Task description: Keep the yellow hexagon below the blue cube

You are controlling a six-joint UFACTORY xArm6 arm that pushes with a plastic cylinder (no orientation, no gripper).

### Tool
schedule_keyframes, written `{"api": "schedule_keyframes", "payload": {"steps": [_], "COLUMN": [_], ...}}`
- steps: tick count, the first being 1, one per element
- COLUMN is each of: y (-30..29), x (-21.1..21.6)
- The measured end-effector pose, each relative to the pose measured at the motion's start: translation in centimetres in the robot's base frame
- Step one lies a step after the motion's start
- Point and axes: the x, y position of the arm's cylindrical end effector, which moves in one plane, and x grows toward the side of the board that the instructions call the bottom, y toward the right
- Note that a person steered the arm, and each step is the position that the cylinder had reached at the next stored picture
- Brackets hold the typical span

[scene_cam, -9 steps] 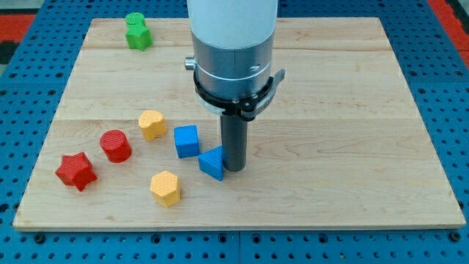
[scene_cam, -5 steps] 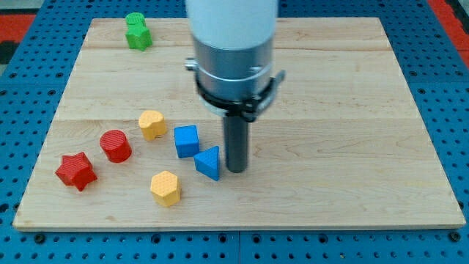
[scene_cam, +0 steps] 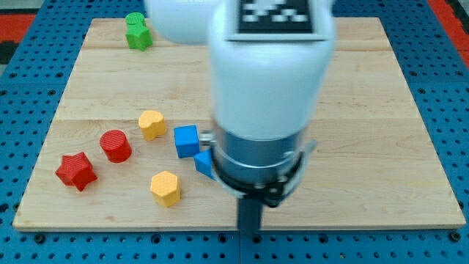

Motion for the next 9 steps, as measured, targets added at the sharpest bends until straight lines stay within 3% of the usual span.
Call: {"api": "schedule_keyframes", "payload": {"steps": [3,4,9], "y": [-19.6,-22.1,-17.7], "x": [-0.1,-0.9,-1.9]}}
